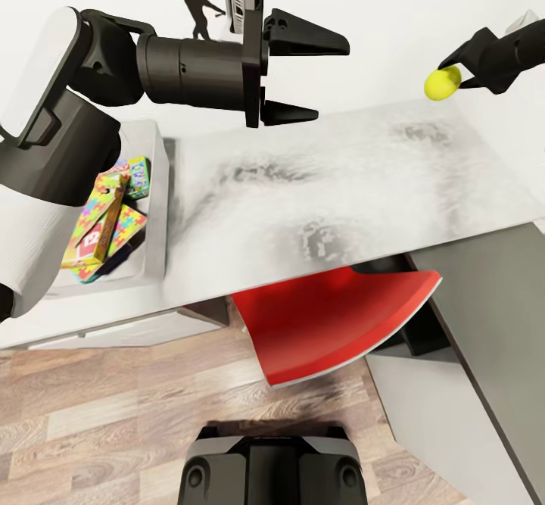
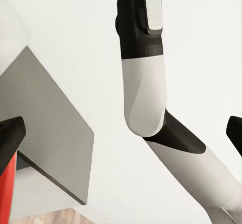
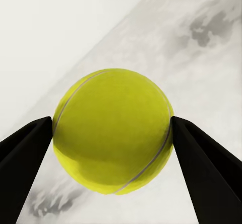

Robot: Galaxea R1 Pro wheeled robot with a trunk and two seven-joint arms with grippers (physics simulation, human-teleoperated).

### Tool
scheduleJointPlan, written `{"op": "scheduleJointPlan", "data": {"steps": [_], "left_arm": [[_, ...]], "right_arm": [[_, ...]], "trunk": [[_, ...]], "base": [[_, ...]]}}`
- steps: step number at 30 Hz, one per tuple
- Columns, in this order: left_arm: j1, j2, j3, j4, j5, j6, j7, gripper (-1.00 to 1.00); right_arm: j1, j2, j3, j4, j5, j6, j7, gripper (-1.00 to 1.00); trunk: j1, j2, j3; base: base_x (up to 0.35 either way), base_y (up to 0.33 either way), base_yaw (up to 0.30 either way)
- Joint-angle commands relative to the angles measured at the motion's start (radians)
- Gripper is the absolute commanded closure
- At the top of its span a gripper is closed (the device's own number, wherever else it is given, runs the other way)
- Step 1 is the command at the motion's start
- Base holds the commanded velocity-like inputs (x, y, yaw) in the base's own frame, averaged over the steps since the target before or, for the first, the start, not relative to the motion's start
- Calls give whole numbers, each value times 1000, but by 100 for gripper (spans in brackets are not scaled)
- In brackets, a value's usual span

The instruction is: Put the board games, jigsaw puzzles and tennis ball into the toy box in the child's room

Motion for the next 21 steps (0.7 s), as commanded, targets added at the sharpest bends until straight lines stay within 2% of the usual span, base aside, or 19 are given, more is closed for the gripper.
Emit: {"op": "scheduleJointPlan", "data": {"steps": [1, 6, 12, 16, 21], "left_arm": [[-1, 1, -2, 0, 10, -1, 8, -100], [-1, 1, -8, 0, 9, -1, 8, -100], [-1, 2, -10, 1, 9, -1, 12, -100], [-1, 6, -11, 1, 10, -1, 65, -100], [0, 7, -11, 1, 10, 0, 90, -100]], "right_arm": [[-1, 0, 0, 0, -10, 2, -10, 100], [1, 1, 2, 2, -10, 2, -10, 100], [32, 2, 2, 2, -10, 2, -10, 100], [42, 9, 2, 3, -10, 2, -11, 100], [48, 20, 3, 3, -9, 2, -11, 100]], "trunk": [[1, -1, 0], [1, -1, 9], [1, -1, 19], [1, -1, 25], [1, -1, 34]], "base": [[-53, 0, 0], [-70, 0, 0], [-86, 0, 0], [-91, 0, 0], [-96, 0, 0]]}}
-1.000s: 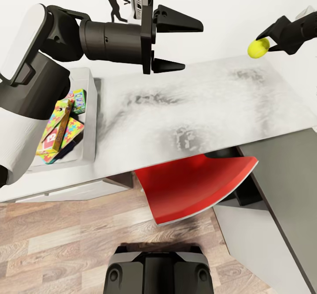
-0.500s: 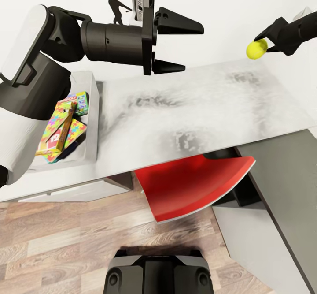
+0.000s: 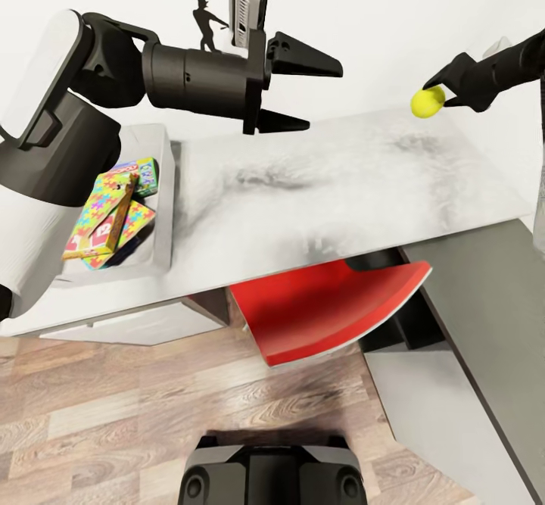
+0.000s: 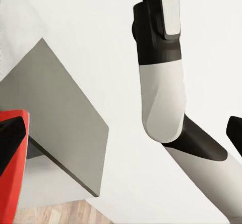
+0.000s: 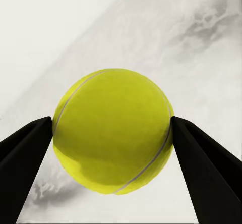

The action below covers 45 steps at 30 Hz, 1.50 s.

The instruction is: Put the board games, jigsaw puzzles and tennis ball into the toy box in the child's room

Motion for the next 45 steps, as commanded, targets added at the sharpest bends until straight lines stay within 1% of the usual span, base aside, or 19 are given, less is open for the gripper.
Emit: {"op": "scheduleJointPlan", "data": {"steps": [1, 4, 8, 11, 13, 16, 18, 22, 24, 26, 28, 31, 33, 35, 37, 40, 41, 43, 45], "left_arm": [[-1, 1, -1, 0, 10, -1, 12, -100], [-1, 1, -1, -1, 10, -1, 14, -100], [0, 1, -1, -2, 10, -1, 16, -100], [2, 1, -2, -2, 10, 0, 21, -100], [4, 1, -3, -2, 10, 0, 34, -100], [6, 4, -3, -3, 10, 0, 57, -100], [7, 10, -10, -4, 10, 0, 64, -100], [8, 24, -62, -21, 11, -1, 75, -100], [9, 28, -77, -32, 11, -1, 86, -100], [9, 41, -88, -47, 12, -1, 113, -100], [9, 51, -92, -55, 12, -2, 130, -100], [9, 69, -96, -69, 12, -1, 139, -100], [9, 80, -112, -72, 12, -1, 142, -100], [9, 106, -135, -75, 12, -1, 147, -100], [9, 143, -147, -79, 12, -1, 150, -100], [8, 207, -150, -96, 12, -1, 152, -100], [8, 218, -151, -98, 12, -1, 153, -100], [7, 255, -152, -106, 12, 0, 153, -100], [7, 290, -151, -111, 12, 0, 153, -100]], "right_arm": [[7, 4, 0, 0, -10, 2, -10, 100], [22, 10, 1, 0, -9, 2, -11, 100], [48, 29, 1, -1, -5, 2, -14, 100], [75, 51, 1, -2, -1, 2, -17, 100], [87, 64, 1, -5, 1, 2, -18, 100], [96, 72, 1, -7, 2, 2, -19, 100], [99, 74, 1, -8, 3, 2, -19, 100], [113, 79, 4, -9, 3, 2, -19, 100], [117, 80, 16, -9, 3, 2, -19, 100], [120, 80, 49, -10, 2, 2, -19, 100], [121, 80, 67, -11, 1, 2, -19, 100], [121, 79, 77, -12, -4, 2, -18, 100], [121, 80, 79, -13, -7, 2, -17, 100], [121, 81, 80, -21, -9, 2, -16, 100], [121, 81, 80, -35, -11, 2, -15, 100], [121, 83, 80, -44, -13, 2, -15, 100], [121, 83, 80, -46, -13, 2, -15, 100], [120, 83, 81, -55, -19, 2, -15, 100], [120, 83, 80, -65, -40, 2, -15, 100]], "trunk": [[0, -1, 0], [0, -1, 5], [0, -1, 12], [0, -1, 17], [0, -1, 20], [0, -1, 25], [0, -1, 29], [0, -1, 35], [0, -1, 39], [0, -1, 42], [0, -1, 45], [0, -1, 50], [0, -1, 54], [0, -1, 57], [0, -1, 60], [0, -1, 65], [0, -1, 67], [0, -1, 70], [0, -1, 74]], "base": [[-101, 0, 0], [-105, 0, 0], [-110, 0, 0], [-116, 0, 0], [-123, 0, 0], [-133, 0, 0], [-139, 0, 0], [-147, 0, 0], [-159, 0, 0], [-166, 0, 0], [-169, 0, 0], [-170, 0, 0], [-171, 0, 0], [-171, 0, 0], [-163, 0, 0], [-80, 0, 0], [-38, 0, 0], [-20, 0, 0], [-8, 0, 0]]}}
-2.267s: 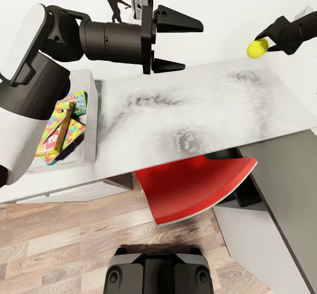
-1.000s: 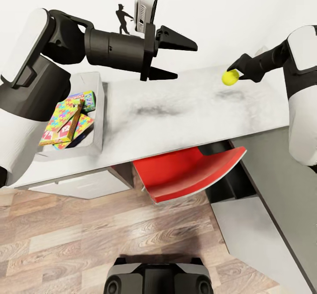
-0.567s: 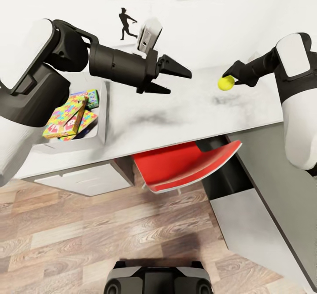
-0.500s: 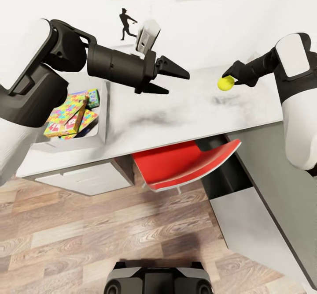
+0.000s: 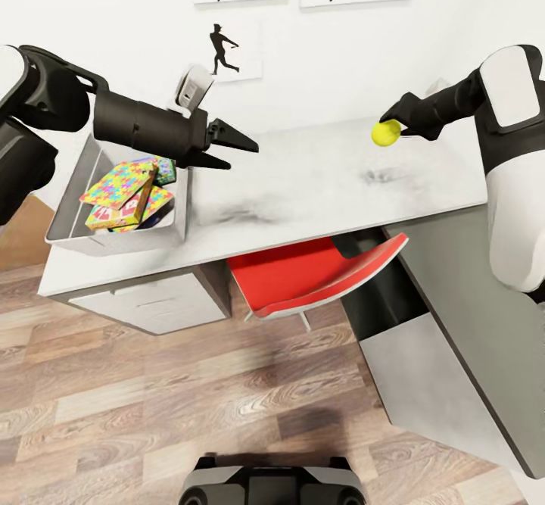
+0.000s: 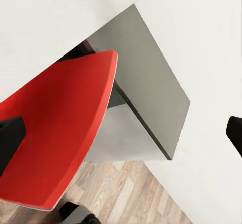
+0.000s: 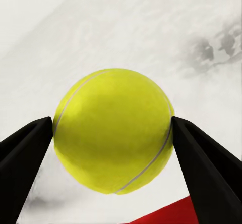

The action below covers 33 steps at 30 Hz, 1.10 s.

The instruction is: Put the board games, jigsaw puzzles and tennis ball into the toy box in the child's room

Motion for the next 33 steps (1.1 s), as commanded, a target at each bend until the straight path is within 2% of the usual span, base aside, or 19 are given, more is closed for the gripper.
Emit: {"op": "scheduleJointPlan", "data": {"steps": [1, 2, 4, 8, 9, 12, 15, 18, 21, 23, 24, 27, 33], "left_arm": [[-3, 19, 0, -2, 12, -2, 9, -100], [-4, 28, 0, -2, 12, -2, 9, -100], [-8, 66, 3, -3, 13, -2, 9, -100], [-10, 137, 12, -3, 16, -2, 9, -100], [-10, 144, 15, -3, 17, -2, 9, -100], [-11, 179, 31, -3, 17, -2, 9, -100], [-11, 231, 43, -4, 18, -1, 8, -100], [-11, 271, 50, -4, 19, 1, 9, -100], [-11, 324, 51, -4, 22, 3, 9, -100], [-11, 356, 50, -4, 23, 5, 9, -100], [-11, 363, 49, -4, 23, 5, 9, -100], [-11, 418, 48, -4, 24, 7, 9, -100], [-11, 509, 35, -4, 24, 9, 8, -100]], "right_arm": [[-1, -1, 5, -4, -25, 1, -9, 100], [-1, -1, 5, -5, -33, 1, -9, 100], [-1, 1, 6, -9, -58, 1, -9, 100], [-1, 7, 5, -30, -75, 1, -9, 100], [-1, 9, 5, -36, -76, 1, -9, 100], [-1, 30, 5, -61, -82, 1, -9, 100], [-1, 49, 5, -71, -89, 1, -9, 100], [-1, 62, 1, -74, -92, 1, -9, 100], [-1, 65, -3, -75, -103, 1, -9, 100], [1, 65, -2, -76, -137, 1, -9, 100], [2, 65, -1, -76, -147, 1, -9, 100], [3, 66, 5, -77, -187, 1, -9, 100], [3, 64, 6, -92, -202, 1, -9, 100]], "trunk": [[1, -2, 0], [1, -2, 2], [1, -2, 5], [1, -2, 12], [1, -2, 14], [1, -2, 19], [1, -2, 24], [1, -2, 29], [1, -2, 34], [1, -2, 37], [1, -2, 39], [1, -2, 44], [1, -2, 54]], "base": [[-4, 0, 0], [-3, 0, 0], [-2, 0, 0], [0, 0, 0], [0, 0, 0], [0, 0, 0], [0, 0, 0], [0, 0, 5], [0, 0, 57], [0, 0, 84], [0, 0, 90], [0, 0, 98], [0, 0, 105]]}}
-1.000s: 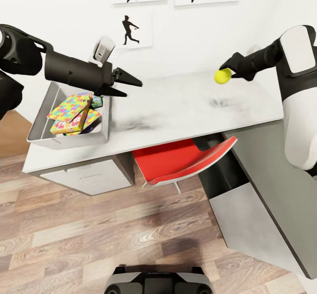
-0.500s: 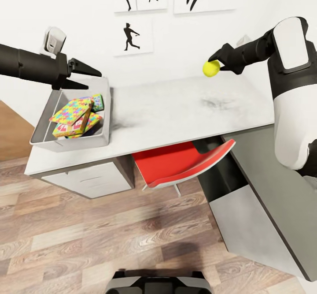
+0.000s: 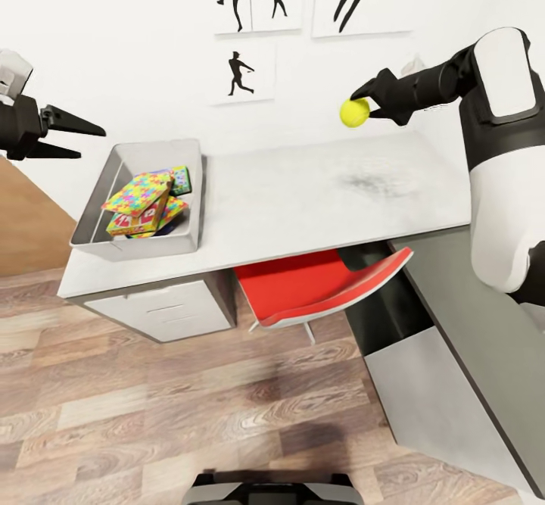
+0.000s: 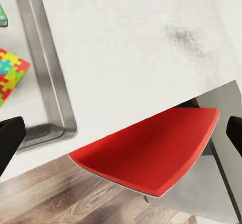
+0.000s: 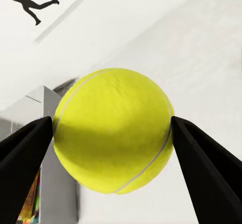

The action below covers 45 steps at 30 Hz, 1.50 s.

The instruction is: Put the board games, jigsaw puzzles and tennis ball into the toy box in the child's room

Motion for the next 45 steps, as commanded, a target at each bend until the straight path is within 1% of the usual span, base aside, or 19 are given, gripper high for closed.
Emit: {"op": "scheduleJointPlan", "data": {"steps": [1, 2, 4, 5, 8, 11, 17, 21, 28, 30, 34, 35, 43, 45], "left_arm": [[-3, 17, -10, 0, 10, 0, 7, -100], [-3, 25, -14, 0, 10, 0, 7, -100], [-3, 58, -30, 0, 10, 0, 6, -100], [-3, 65, -34, 0, 10, 0, 6, -100], [-3, 101, -64, 0, 10, 0, 4, -100], [-3, 115, -83, 0, 10, 0, 3, -100], [-3, 120, -99, 0, 9, 0, 3, -100], [-3, 120, -101, 0, 9, 0, 3, -100], [-1, 121, -105, 3, 3, 0, 3, -100], [-1, 121, -115, 5, 1, 0, 3, -100], [0, 121, -164, 12, -3, 0, 3, -100], [0, 121, -169, 14, -4, 0, 3, -100], [9, 119, -183, 23, -14, 0, 5, -100], [10, 119, -199, 25, -18, 0, 6, -100]], "right_arm": [[-1, -2, 4, -11, -11, 1, -10, 100], [-1, -1, 4, -16, -11, 1, -10, 100], [-2, -1, 5, -33, -12, 1, -10, 100], [-3, 0, 6, -36, -12, 1, -10, 100], [-3, 0, 8, -46, -12, 1, -10, 100], [-4, 1, 7, -48, -12, 1, -10, 100], [-3, 0, 6, -48, -12, 1, -10, 100], [-3, -1, 6, -48, -12, 1, -10, 100], [-2, 1, 7, -48, -11, 1, -10, 100], [-2, 1, 7, -48, -11, 1, -10, 100], [-2, 1, 7, -48, -11, 1, -10, 100], [-2, 1, 7, -48, -11, 1, -10, 100], [-1, 1, 7, -48, -11, 1, -10, 100], [11, 1, 7, -48, -11, 1, -11, 100]], "trunk": [[1, -2, 0], [1, -2, 2], [1, -2, 5], [1, -2, 7], [1, -2, 12], [1, -2, 17], [1, -2, 27], [1, -2, 33], [1, -2, 45], [1, -2, 48], [1, -2, 55], [1, -2, 57], [1, -2, 70], [1, -2, 73]], "base": [[0, 0, 115], [0, 0, 117], [0, 0, 122], [0, 0, 123], [0, 0, 125], [-2, 0, 126], [-85, 136, 120], [-91, 206, 80], [-11, 30, 11], [-1, 3, 1], [0, 1, 0], [0, 0, 0], [0, 0, 0], [0, 0, 0]]}}
